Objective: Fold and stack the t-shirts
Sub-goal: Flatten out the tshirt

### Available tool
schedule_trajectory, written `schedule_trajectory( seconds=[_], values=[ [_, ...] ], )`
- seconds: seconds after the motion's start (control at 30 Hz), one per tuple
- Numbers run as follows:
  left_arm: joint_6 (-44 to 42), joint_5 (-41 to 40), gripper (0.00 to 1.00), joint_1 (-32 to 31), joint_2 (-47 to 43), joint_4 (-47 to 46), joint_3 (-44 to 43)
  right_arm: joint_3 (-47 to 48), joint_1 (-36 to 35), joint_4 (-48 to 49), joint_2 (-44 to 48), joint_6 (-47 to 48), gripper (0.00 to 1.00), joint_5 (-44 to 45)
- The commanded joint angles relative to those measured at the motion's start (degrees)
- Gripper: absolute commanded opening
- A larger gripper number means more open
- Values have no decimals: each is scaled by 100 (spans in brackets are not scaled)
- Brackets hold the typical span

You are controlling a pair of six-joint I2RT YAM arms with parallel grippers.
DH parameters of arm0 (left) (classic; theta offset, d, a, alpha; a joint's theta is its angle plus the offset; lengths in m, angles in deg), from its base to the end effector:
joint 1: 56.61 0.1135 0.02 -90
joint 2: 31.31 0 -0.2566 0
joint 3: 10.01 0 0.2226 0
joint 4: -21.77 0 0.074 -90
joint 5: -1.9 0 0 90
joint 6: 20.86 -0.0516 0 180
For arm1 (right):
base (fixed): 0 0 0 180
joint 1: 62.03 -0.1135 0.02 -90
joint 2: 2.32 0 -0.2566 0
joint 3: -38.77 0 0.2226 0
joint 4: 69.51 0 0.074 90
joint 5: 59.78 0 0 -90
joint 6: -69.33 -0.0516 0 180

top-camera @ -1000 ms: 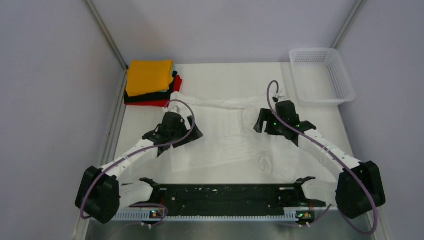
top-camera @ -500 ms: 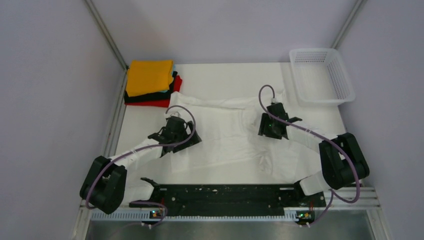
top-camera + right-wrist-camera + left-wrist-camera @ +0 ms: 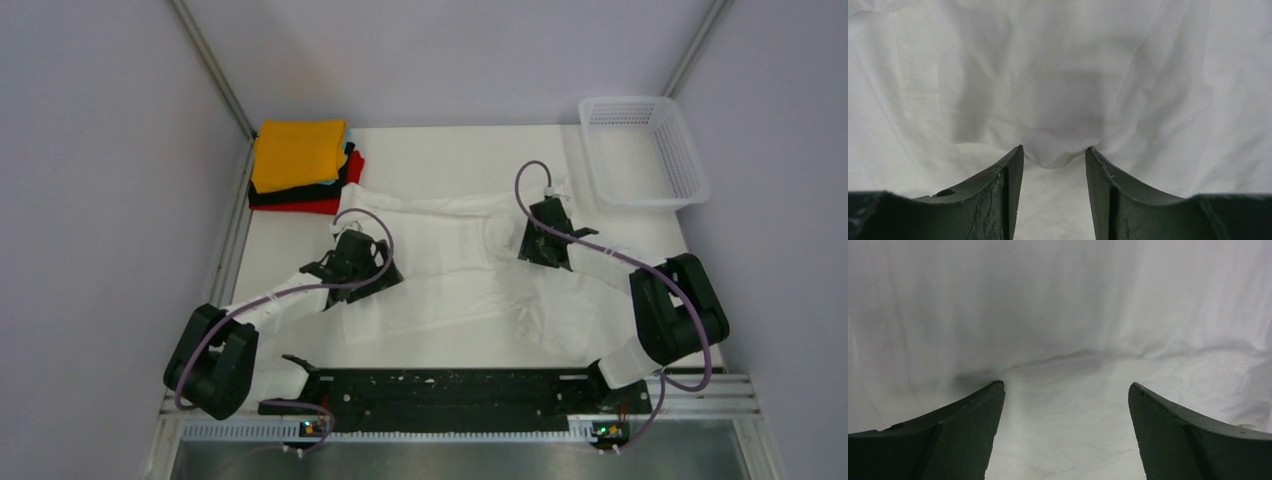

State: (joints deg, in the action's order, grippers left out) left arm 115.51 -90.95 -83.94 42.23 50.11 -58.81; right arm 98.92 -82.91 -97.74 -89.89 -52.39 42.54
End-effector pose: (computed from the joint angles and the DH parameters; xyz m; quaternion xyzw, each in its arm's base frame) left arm 0.2009 -0.1010 0.1661 -0.1646 0.9339 -0.1710 0.2674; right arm 0.2627 0.0884 0.1646 0.1213 0.9427 0.0382 0.3086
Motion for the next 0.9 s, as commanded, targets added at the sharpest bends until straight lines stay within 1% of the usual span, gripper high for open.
schedule_trajectory(
  seconds=[0.0,0.3,0.4,0.53,0.6,0.73,0.87],
  values=[
    [-92,-260,99,8,192,156,13,357,-2,32,-34,-18,47,302],
    [-94,-253,98,7,208,135,1,515,5,-280,-304,17,46,520],
    [-96,-266,98,5,226,140,-5,610,1,-269,-412,42,33,569],
    [-108,-260,98,1,252,160,-44,636,-2,-220,-438,43,14,606],
    [-116,-259,97,6,282,158,-56,636,2,-223,-386,35,8,636],
    [-114,-264,97,7,322,161,-66,710,5,-394,-223,81,0,793],
    [-85,-404,97,6,381,224,-60,766,4,-524,27,145,0,818]
  ],
)
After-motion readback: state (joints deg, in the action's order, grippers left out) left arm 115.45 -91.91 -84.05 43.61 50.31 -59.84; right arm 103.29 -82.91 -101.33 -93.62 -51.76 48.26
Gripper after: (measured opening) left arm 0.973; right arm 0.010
